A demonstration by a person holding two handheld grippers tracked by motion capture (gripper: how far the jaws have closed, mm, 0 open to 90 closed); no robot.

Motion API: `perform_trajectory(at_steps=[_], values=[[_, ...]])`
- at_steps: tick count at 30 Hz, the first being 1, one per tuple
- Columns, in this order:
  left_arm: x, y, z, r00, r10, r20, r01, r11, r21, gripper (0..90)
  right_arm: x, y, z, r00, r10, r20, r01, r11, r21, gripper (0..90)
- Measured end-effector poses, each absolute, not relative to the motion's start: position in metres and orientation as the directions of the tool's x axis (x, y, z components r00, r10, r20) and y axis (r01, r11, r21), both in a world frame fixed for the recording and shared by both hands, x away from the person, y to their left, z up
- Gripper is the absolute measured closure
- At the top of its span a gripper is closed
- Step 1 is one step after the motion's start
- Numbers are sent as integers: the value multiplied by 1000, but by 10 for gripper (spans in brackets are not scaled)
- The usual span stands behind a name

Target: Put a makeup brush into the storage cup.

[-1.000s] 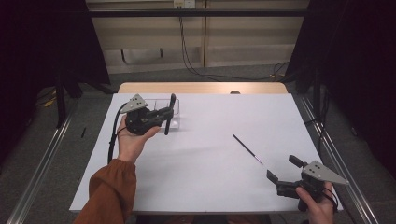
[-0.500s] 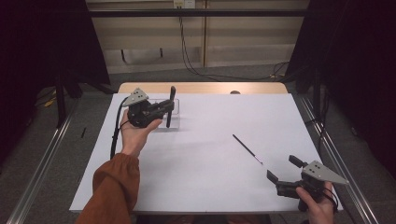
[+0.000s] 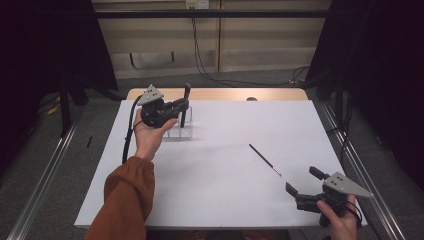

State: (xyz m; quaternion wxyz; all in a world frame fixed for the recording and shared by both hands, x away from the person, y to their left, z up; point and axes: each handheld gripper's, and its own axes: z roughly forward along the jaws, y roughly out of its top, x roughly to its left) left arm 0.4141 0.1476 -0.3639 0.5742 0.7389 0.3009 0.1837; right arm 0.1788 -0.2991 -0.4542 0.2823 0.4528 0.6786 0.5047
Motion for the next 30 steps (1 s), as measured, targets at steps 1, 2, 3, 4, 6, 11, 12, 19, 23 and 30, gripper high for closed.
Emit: perform_trajectory(at_steps=[1,2,3,4,6,11,12,19,23,30], values=[[415,147,-363,750,657,-78,237,-158,958,772,179,-299,-454,-431,899,74,329,81,941,2],[417,147,-362,750,657,-76,236,-159,959,772,179,-299,-454,-430,900,74,328,79,941,2],[418,146,-361,748,659,-77,237,-158,959,772,179,-299,-454,-429,900,76,330,78,941,2],[420,146,-361,745,662,-79,237,-153,959,772,178,-299,-454,-428,900,76,330,78,941,2],[422,145,-360,741,667,-74,234,-153,960,772,178,-299,-454,-430,900,74,329,80,941,1],[427,143,-363,733,676,-74,227,-142,963,772,178,-300,-454,-432,899,74,327,80,942,2],[428,142,-364,735,675,-65,220,-146,964,772,178,-300,-454,-431,899,74,328,80,941,2],[436,141,-364,730,679,-69,221,-139,965,772,178,-300,-454,-430,900,75,328,78,941,1],[440,142,-366,726,683,-75,225,-133,965,772,178,-300,-454,-431,899,74,329,80,941,2],[446,140,-374,721,690,-63,224,-146,964,772,178,-300,-454,-429,900,74,334,82,939,2]])
